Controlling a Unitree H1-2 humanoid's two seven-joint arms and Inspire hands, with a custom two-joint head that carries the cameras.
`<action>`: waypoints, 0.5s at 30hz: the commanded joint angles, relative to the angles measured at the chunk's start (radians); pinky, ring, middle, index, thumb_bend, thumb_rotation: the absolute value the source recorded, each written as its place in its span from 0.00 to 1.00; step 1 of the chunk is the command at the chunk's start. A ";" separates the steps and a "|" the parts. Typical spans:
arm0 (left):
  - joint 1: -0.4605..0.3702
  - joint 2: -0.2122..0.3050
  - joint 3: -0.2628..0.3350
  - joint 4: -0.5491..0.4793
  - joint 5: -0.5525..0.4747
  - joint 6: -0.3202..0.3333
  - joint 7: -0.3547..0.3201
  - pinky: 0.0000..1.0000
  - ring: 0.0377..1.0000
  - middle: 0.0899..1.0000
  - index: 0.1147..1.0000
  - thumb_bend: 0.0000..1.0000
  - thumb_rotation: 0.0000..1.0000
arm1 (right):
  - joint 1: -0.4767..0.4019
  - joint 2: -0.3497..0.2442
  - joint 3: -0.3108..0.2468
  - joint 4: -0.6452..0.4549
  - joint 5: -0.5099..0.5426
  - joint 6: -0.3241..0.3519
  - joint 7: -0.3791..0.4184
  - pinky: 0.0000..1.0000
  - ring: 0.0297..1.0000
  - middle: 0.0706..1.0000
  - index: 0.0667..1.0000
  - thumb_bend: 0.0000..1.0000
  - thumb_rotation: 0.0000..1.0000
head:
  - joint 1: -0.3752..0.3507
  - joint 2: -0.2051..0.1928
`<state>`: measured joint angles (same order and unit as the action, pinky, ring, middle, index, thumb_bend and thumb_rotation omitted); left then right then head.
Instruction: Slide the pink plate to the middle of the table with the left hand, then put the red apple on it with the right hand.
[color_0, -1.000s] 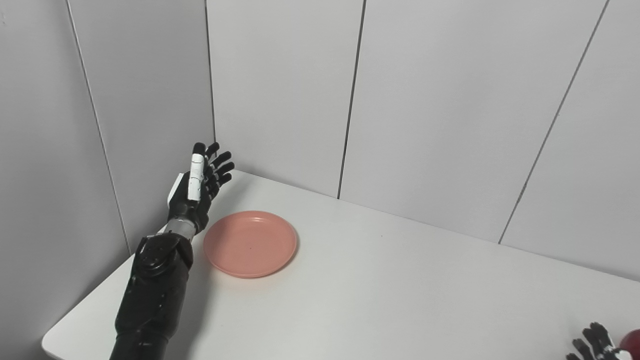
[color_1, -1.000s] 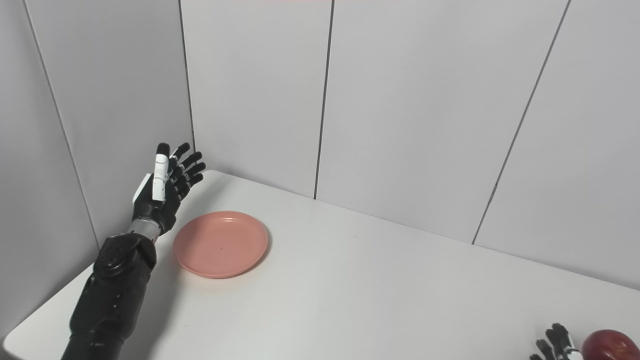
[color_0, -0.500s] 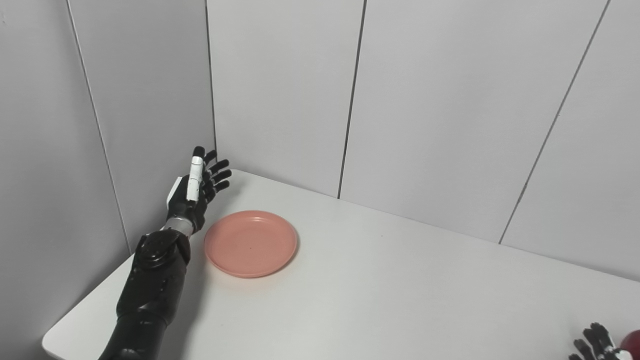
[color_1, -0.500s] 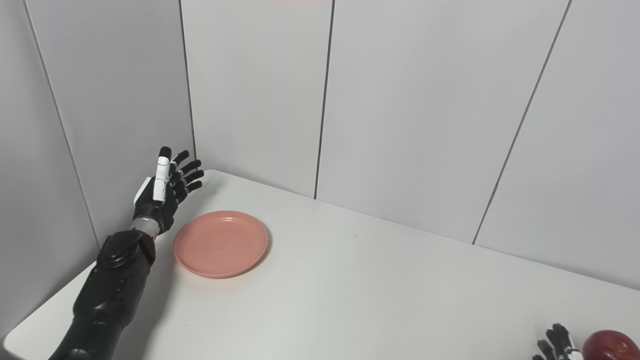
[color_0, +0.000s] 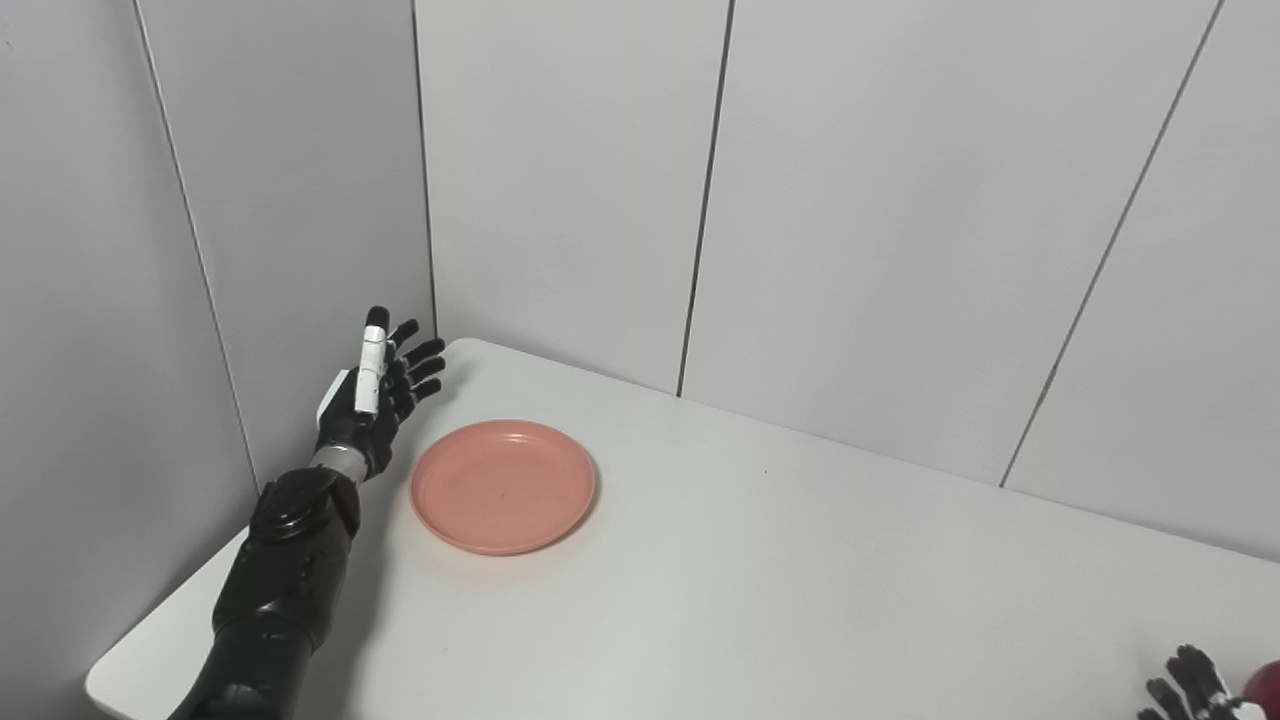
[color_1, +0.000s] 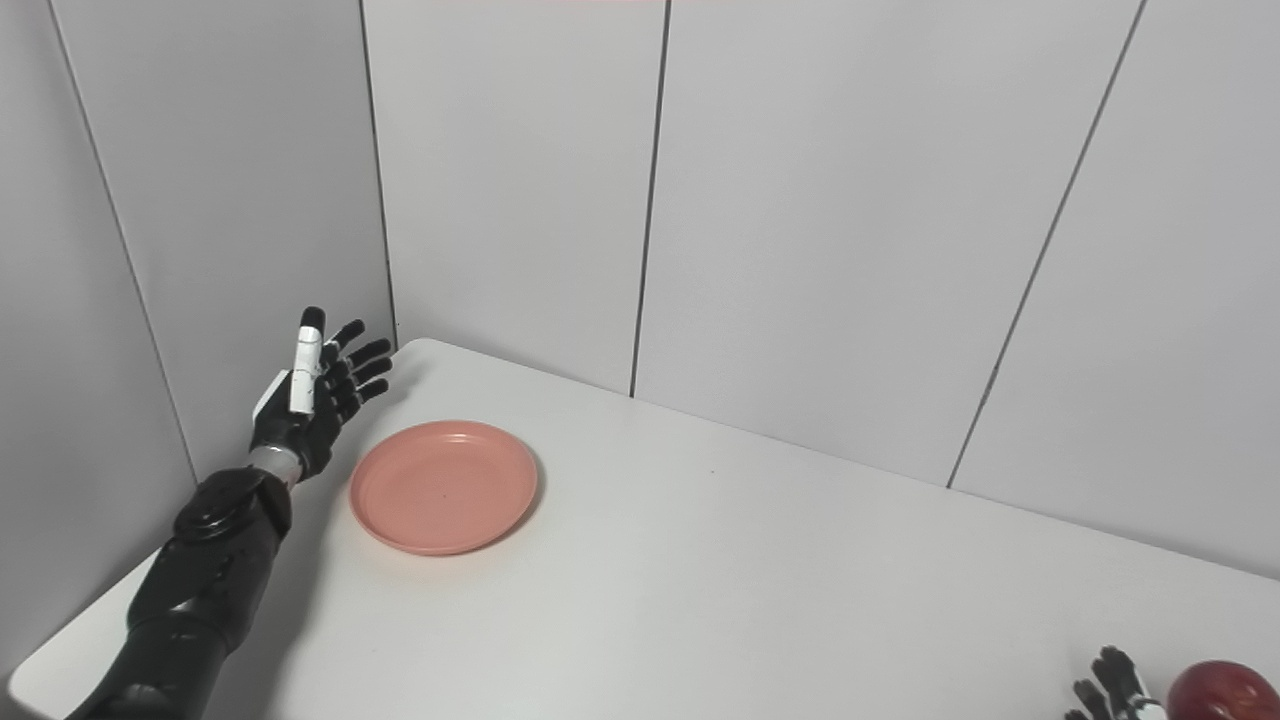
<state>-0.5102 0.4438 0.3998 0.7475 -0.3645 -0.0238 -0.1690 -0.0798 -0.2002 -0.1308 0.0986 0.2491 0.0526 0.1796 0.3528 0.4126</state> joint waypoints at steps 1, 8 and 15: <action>-0.039 0.035 0.002 -0.001 -0.007 -0.060 -0.022 0.88 0.85 0.83 0.90 0.82 0.99 | 0.040 0.014 0.013 0.025 0.000 0.025 0.006 0.94 0.95 0.97 0.94 0.89 1.00 | 0.001 0.002; -0.036 0.045 -0.007 0.105 0.005 -0.144 -0.054 0.89 0.86 0.83 0.91 0.85 0.98 | 0.042 0.012 0.013 0.024 -0.004 0.029 0.000 0.94 0.94 0.96 0.92 0.91 1.00 | 0.001 0.005; -0.030 0.042 -0.003 0.150 -0.005 -0.158 -0.053 0.89 0.84 0.84 0.89 0.83 0.97 | 0.045 0.014 0.008 0.016 0.004 0.034 -0.004 0.94 0.95 0.96 0.92 0.90 1.00 | -0.003 0.007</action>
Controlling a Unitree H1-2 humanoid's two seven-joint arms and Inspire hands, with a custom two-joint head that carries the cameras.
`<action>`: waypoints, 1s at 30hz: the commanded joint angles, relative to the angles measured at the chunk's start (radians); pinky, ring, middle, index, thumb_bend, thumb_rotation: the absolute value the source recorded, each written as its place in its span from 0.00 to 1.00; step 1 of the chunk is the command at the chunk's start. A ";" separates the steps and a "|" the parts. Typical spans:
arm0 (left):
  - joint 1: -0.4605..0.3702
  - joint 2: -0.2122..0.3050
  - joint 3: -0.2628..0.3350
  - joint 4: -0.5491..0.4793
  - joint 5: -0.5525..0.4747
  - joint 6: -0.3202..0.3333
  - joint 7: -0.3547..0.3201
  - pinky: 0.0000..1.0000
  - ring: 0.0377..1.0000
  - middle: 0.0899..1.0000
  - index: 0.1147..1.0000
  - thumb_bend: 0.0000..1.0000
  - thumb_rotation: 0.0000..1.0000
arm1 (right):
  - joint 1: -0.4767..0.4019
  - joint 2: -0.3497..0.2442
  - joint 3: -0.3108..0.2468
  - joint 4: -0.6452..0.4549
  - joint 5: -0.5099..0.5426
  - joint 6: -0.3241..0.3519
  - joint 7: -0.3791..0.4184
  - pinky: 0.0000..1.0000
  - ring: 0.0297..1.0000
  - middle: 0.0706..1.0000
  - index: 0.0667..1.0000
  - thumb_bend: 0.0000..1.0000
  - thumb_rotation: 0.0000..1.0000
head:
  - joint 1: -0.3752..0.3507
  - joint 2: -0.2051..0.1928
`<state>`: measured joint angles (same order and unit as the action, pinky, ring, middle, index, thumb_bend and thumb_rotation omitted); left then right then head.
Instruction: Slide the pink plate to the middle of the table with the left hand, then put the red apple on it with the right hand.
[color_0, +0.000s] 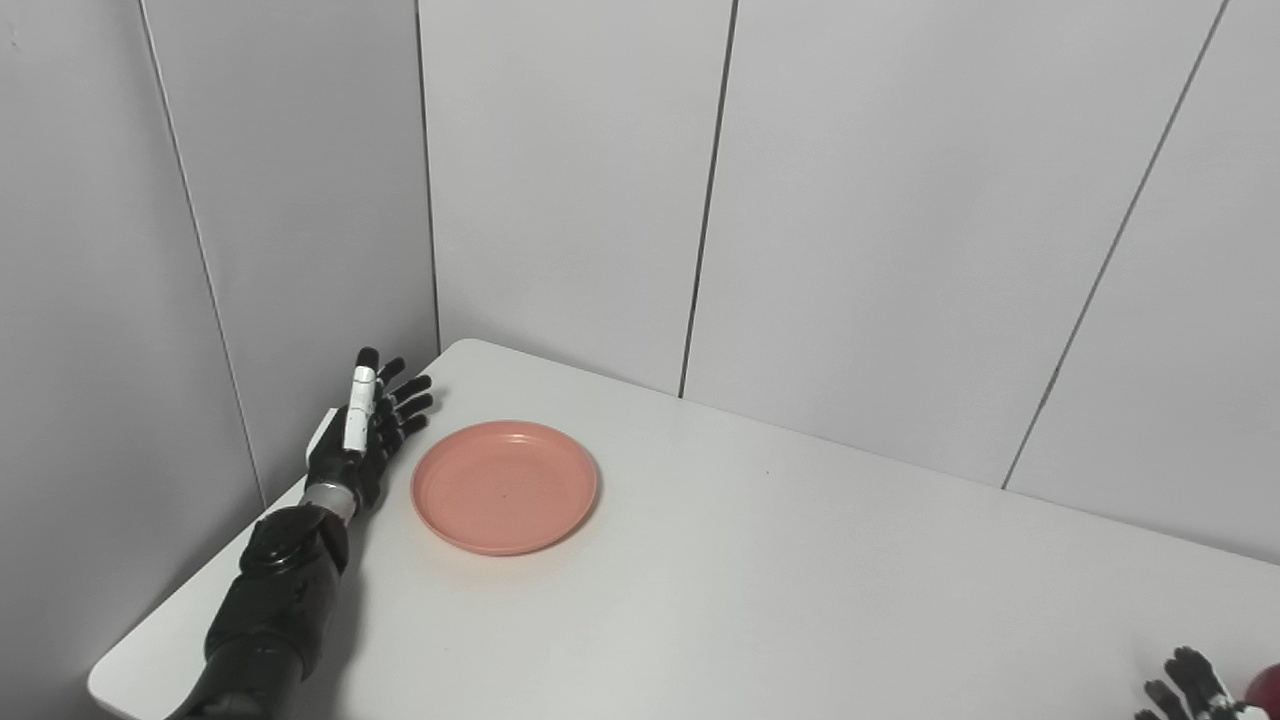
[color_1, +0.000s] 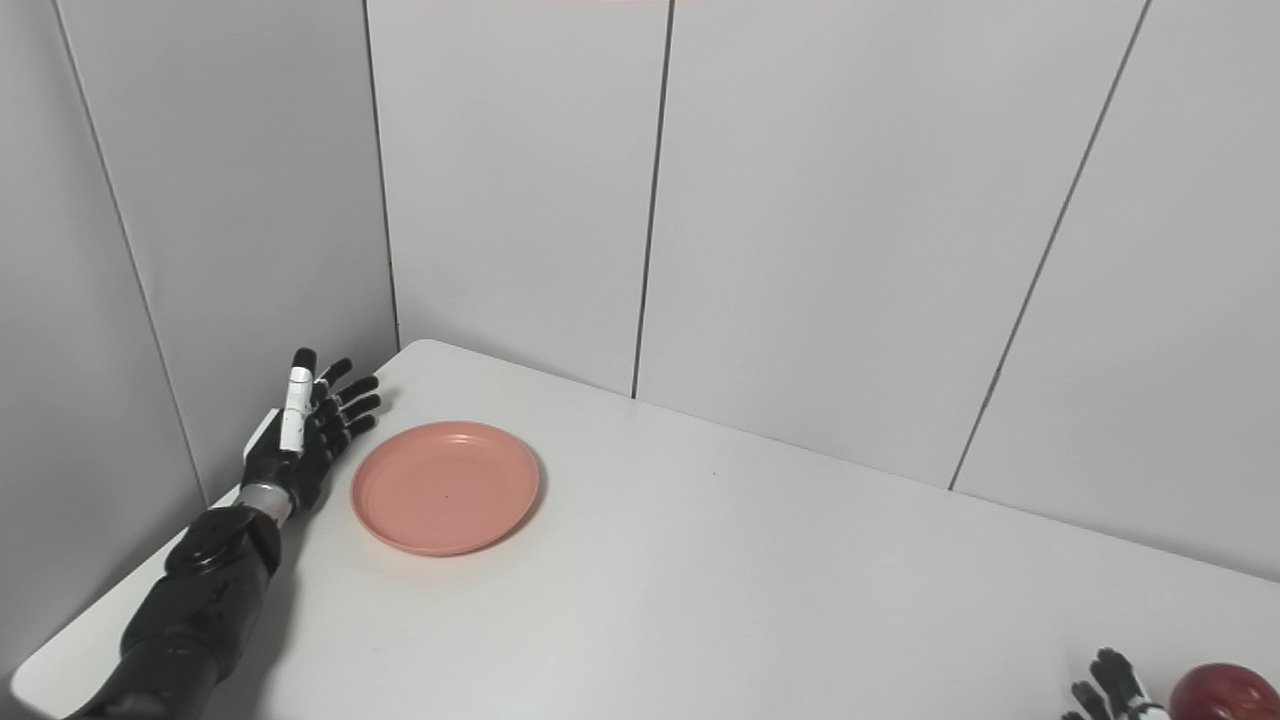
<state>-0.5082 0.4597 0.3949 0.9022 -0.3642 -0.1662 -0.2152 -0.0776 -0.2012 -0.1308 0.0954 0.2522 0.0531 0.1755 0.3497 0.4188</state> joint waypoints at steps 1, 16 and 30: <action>-0.030 0.023 0.003 -0.007 -0.006 -0.012 0.000 0.88 0.83 0.83 0.88 0.83 0.96 | 0.043 0.015 0.009 0.018 -0.001 0.034 -0.001 0.93 0.94 0.96 0.92 0.90 1.00 | 0.000 0.001; -0.017 0.003 -0.020 0.008 -0.009 -0.032 -0.047 0.86 0.83 0.84 0.89 0.82 0.97 | 0.051 0.014 0.021 -0.016 -0.007 0.057 -0.021 0.93 0.95 0.96 0.94 0.89 1.00 | -0.007 0.006; 0.027 -0.033 -0.039 -0.113 -0.010 0.060 -0.033 0.88 0.83 0.83 0.91 0.79 0.98 | 0.054 0.011 0.027 -0.031 0.000 0.064 -0.026 0.94 0.95 0.97 0.94 0.86 1.00 | -0.014 0.013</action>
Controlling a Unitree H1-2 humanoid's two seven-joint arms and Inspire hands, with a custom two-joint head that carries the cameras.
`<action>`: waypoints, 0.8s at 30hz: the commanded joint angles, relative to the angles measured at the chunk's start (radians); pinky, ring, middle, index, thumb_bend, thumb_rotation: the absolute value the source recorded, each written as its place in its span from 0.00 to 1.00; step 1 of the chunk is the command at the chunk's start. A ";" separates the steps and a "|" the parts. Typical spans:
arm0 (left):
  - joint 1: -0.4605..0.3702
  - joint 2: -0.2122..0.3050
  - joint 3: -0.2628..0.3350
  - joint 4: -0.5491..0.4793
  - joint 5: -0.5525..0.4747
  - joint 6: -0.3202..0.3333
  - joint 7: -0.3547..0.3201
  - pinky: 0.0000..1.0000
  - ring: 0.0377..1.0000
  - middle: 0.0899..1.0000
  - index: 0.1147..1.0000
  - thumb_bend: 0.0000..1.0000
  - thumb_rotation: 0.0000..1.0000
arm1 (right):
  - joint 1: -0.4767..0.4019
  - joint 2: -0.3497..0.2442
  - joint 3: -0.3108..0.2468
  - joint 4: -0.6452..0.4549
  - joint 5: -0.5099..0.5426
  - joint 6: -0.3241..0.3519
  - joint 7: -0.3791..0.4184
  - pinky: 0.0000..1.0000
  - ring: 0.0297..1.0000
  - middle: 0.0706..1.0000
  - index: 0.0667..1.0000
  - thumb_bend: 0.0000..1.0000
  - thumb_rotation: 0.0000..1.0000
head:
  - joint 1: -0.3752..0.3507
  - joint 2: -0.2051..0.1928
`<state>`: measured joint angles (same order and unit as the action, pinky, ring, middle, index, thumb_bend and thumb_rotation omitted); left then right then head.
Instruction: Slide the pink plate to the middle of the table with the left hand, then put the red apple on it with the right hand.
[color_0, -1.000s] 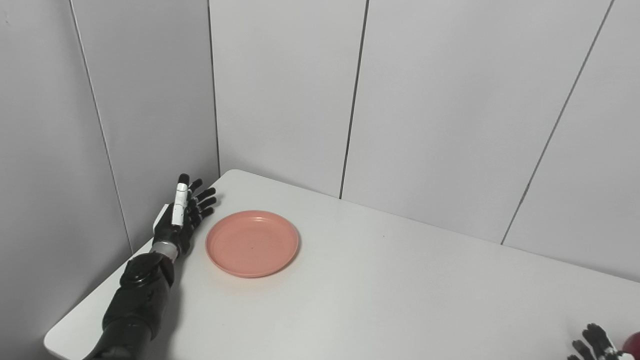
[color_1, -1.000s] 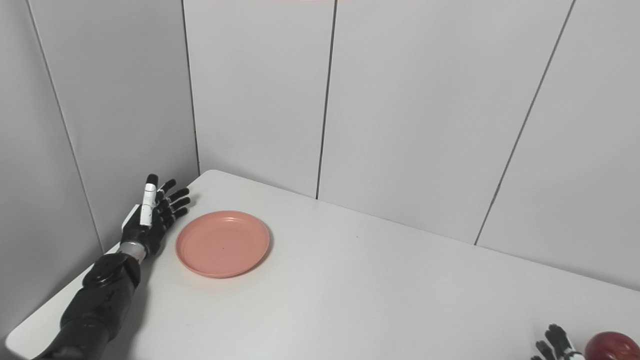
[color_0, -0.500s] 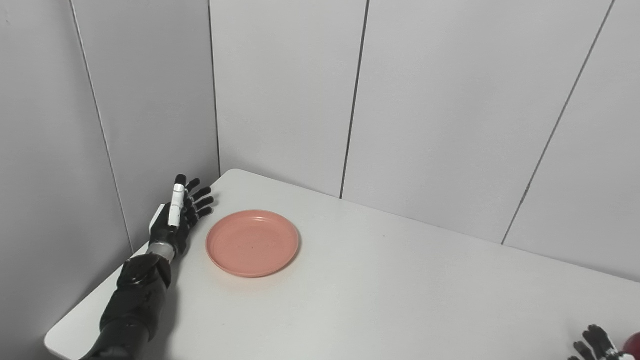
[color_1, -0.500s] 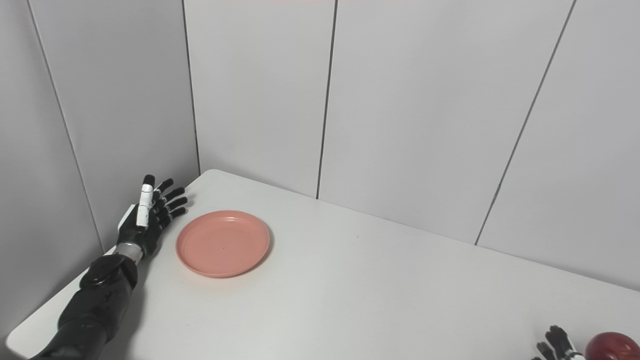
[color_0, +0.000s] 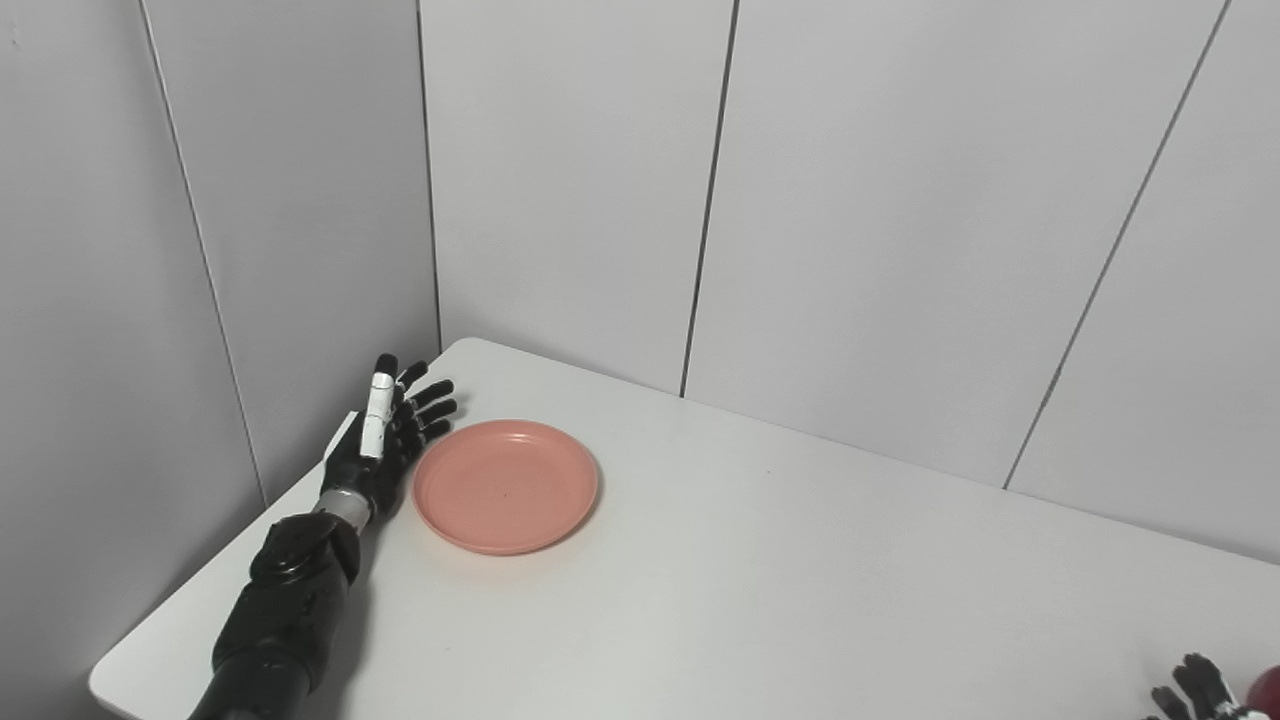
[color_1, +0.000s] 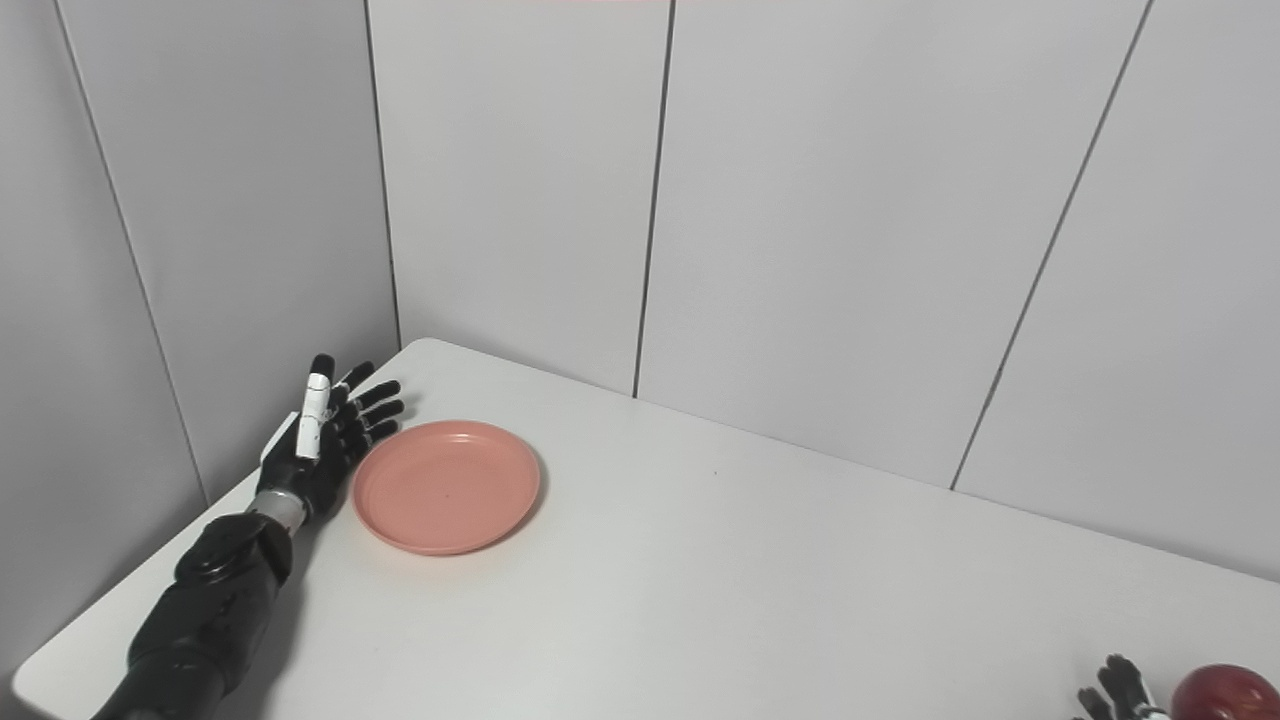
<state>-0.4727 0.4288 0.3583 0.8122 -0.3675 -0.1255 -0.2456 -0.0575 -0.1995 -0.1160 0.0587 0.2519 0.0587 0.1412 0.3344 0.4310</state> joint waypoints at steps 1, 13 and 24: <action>-0.002 -0.005 -0.006 -0.043 -0.007 0.030 -0.004 0.88 0.84 0.83 0.91 0.79 0.98 | 0.034 0.009 0.012 0.005 0.002 0.058 0.008 0.95 0.95 0.97 0.94 0.86 1.00 | 0.002 0.001; 0.041 -0.026 -0.028 -0.180 0.010 0.127 0.021 0.85 0.84 0.83 0.90 0.82 0.98 | 0.039 0.010 0.019 -0.015 -0.003 0.062 0.001 0.97 0.96 0.97 0.96 0.82 1.00 | 0.007 0.007; 0.076 -0.048 -0.061 -0.271 0.011 0.181 0.025 0.87 0.86 0.86 0.91 0.82 0.99 | 0.041 0.013 0.020 -0.037 -0.002 0.080 -0.009 0.98 0.97 0.98 0.96 0.79 1.00 | -0.001 0.018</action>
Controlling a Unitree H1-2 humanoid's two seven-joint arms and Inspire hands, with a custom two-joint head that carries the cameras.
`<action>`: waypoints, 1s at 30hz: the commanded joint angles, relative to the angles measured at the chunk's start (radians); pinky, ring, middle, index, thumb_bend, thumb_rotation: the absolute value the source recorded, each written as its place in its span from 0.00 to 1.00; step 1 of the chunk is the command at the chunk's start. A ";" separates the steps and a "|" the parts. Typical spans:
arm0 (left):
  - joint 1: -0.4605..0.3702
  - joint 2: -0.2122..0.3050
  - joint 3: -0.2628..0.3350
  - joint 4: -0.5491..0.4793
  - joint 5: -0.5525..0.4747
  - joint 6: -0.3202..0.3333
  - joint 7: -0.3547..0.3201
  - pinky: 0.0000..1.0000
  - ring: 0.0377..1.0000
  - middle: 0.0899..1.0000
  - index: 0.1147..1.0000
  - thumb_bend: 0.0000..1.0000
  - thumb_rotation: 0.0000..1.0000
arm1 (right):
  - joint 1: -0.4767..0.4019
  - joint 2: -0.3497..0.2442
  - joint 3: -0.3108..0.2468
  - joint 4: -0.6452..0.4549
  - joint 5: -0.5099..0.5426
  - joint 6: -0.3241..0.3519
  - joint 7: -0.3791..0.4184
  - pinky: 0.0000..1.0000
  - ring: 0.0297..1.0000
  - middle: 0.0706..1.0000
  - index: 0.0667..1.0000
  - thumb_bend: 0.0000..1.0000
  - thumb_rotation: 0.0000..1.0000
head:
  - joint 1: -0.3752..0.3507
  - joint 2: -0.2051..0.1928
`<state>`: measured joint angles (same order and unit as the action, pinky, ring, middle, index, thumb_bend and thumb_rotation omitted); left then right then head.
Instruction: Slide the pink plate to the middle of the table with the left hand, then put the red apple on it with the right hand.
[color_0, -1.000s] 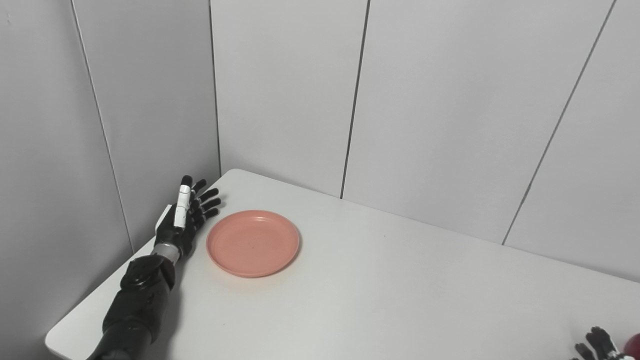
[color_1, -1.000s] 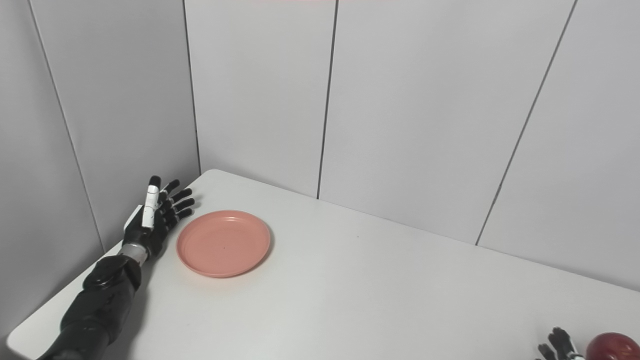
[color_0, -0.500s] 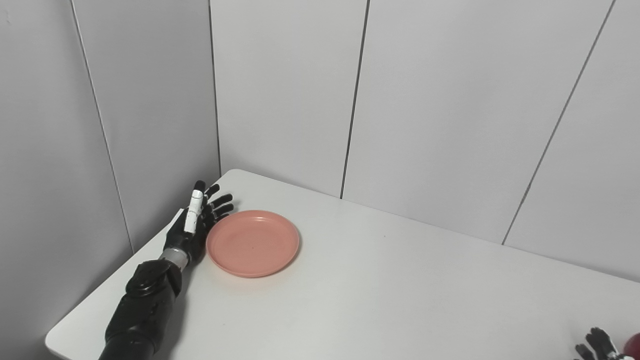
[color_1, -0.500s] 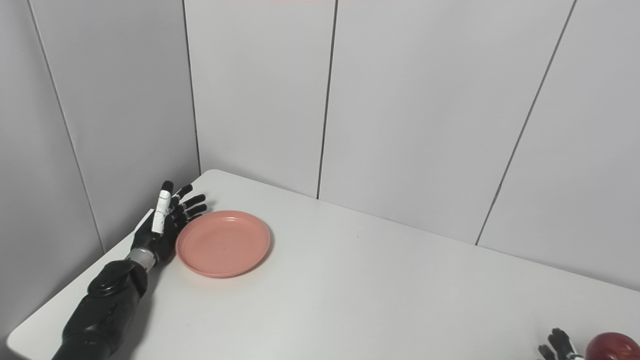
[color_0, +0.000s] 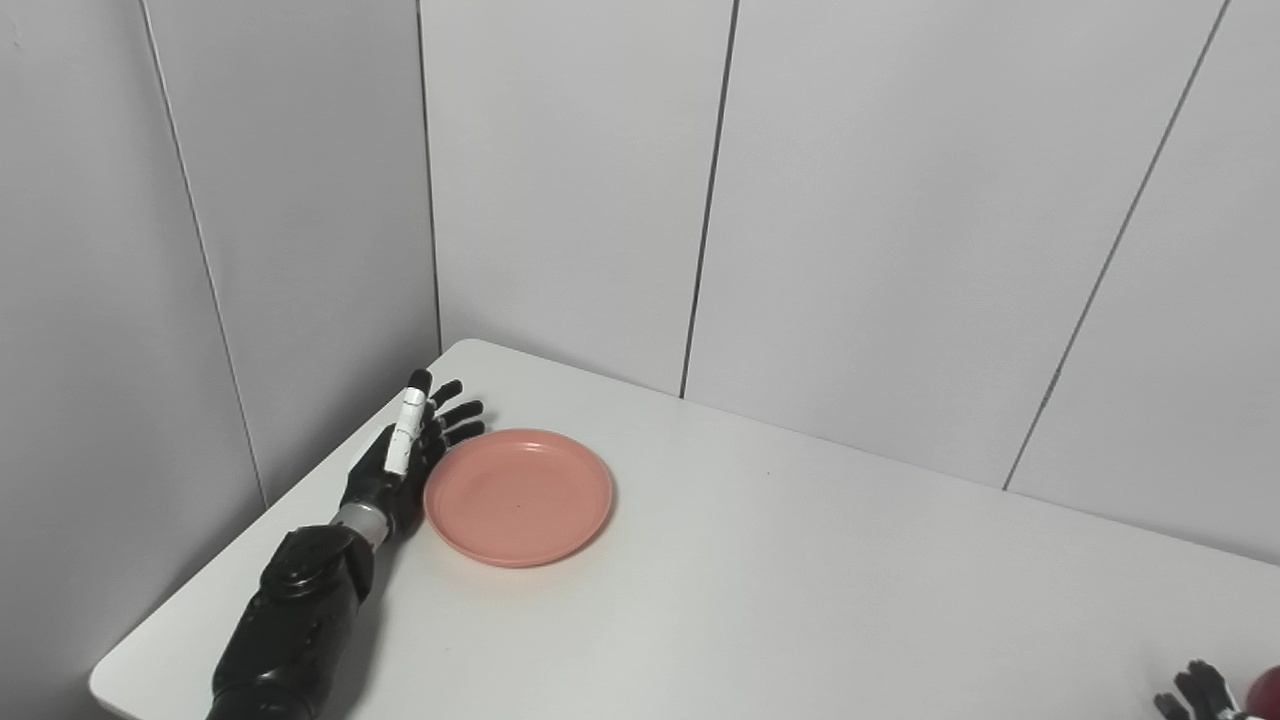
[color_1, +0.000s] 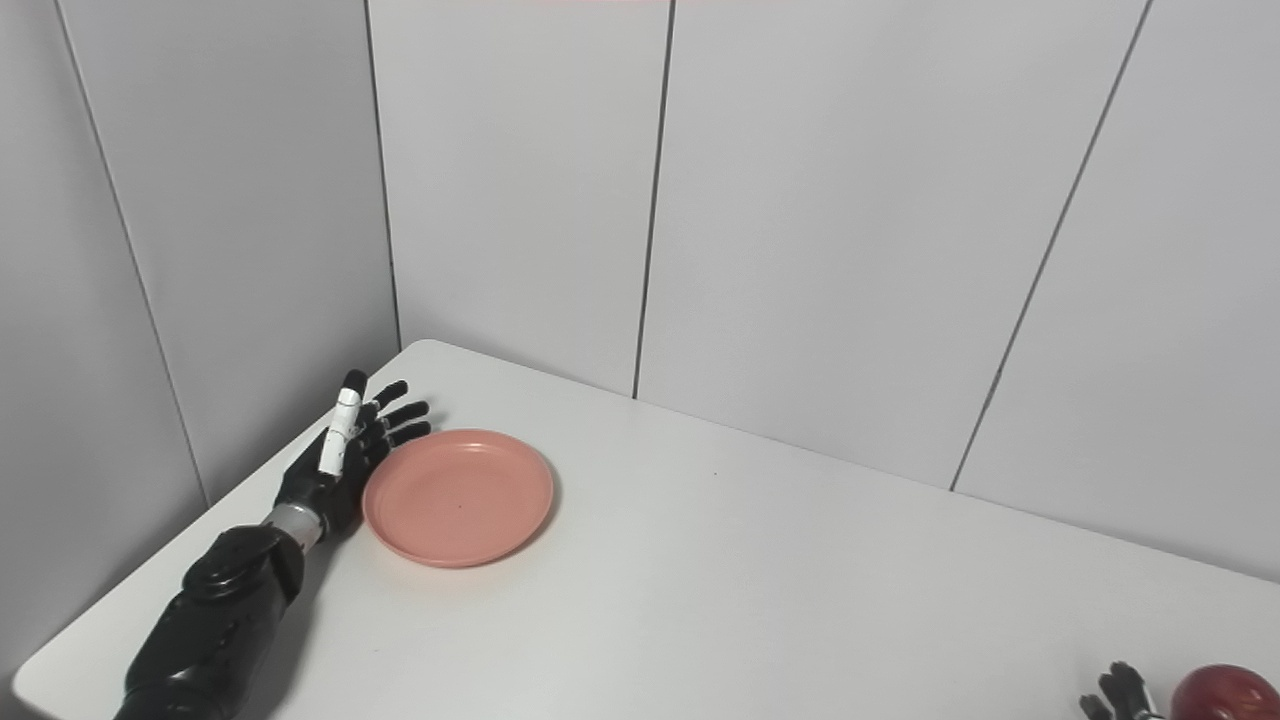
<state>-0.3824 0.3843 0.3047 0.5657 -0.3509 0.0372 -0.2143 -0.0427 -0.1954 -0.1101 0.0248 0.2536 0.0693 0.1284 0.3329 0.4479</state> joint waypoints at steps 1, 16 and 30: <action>-0.012 -0.005 -0.009 -0.033 -0.004 0.025 -0.005 0.87 0.86 0.86 0.91 0.82 0.99 | 0.026 0.009 0.015 -0.006 -0.005 0.072 0.003 0.98 0.97 0.97 0.96 0.79 1.00 | 0.001 0.002; 0.005 -0.027 -0.045 -0.084 0.016 0.060 -0.008 0.87 0.86 0.85 0.91 0.81 1.00 | 0.030 0.009 0.023 -0.030 -0.010 0.091 -0.008 1.00 0.98 0.99 0.98 0.78 1.00 | -0.012 0.009; -0.010 -0.062 -0.094 -0.049 0.029 0.018 -0.022 0.86 0.85 0.85 0.92 0.80 1.00 | 0.031 0.015 0.033 -0.049 -0.025 0.099 -0.017 1.00 0.98 0.99 0.99 0.76 1.00 | -0.022 0.014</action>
<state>-0.3697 0.3248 0.2192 0.5079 -0.3261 0.0408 -0.2289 -0.0282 -0.1853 -0.0917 -0.0204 0.2324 0.1088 0.1001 0.3099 0.4617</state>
